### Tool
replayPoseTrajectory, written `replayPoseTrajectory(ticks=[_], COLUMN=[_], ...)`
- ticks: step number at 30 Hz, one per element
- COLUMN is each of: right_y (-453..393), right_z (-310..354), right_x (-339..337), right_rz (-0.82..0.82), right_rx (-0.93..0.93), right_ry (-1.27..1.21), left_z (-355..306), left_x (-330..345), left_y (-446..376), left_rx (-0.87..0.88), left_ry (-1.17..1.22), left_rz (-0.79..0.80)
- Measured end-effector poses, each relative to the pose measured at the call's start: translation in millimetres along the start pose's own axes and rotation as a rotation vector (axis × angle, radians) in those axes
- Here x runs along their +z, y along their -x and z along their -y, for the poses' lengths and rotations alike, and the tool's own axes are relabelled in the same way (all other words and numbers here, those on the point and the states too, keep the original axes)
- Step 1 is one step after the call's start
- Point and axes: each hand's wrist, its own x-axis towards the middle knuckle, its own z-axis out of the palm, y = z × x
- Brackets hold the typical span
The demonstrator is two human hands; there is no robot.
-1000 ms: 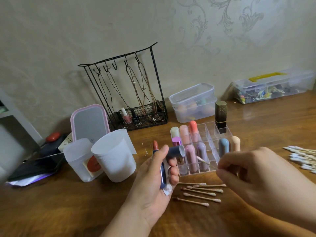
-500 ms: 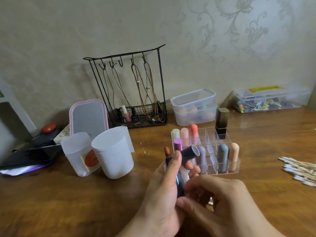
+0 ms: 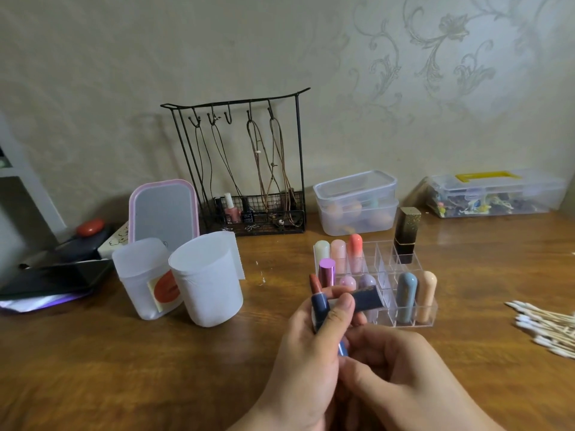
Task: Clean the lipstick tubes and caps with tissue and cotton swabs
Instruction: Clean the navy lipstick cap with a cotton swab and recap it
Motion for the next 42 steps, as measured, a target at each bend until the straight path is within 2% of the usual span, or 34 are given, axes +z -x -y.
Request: replayPoseTrajectory(ticks=[3, 6, 11, 19, 22, 25, 29, 32, 34, 37, 42], right_y=[0, 1, 1, 4, 2, 3, 7, 11, 10, 6, 4], right_z=[1, 1, 0, 7, 5, 1, 4, 15, 22, 20, 16], right_x=[1, 3, 2, -2, -2, -4, -14, -21, -24, -30, -28], right_rz=[0.003, -0.006, -0.011, 0.074, 0.078, 0.100, 0.086, -0.028, -0.113, -0.218, -0.215], right_rx=[0.009, -0.019, -0.008, 0.088, 0.121, 0.144, 0.065, -0.007, -0.056, -0.077, -0.070], right_ry=[0.070, 0.128, 0.088, 0.047, 0.074, 0.079, -0.040, -0.224, -0.255, -0.242, -0.170], left_z=[-3, -5, -1, -7, -12, -27, -47, -46, -41, -32, -25], left_x=[1, 2, -3, -8, -14, -22, -32, -28, -25, -22, -21], left_y=[0, 1, 0, -5, -13, -22, -26, -25, -22, -11, -3], left_rx=[0.064, 0.052, 0.014, -0.007, -0.007, -0.016, 0.005, -0.076, -0.087, -0.112, -0.021], left_ry=[-0.056, -0.045, -0.026, 0.046, 0.048, 0.200, 0.366, 0.326, 0.188, 0.022, -0.241], left_rz=[-0.046, -0.067, -0.119, -0.103, -0.191, -0.285, -0.310, -0.331, -0.287, -0.083, 0.261])
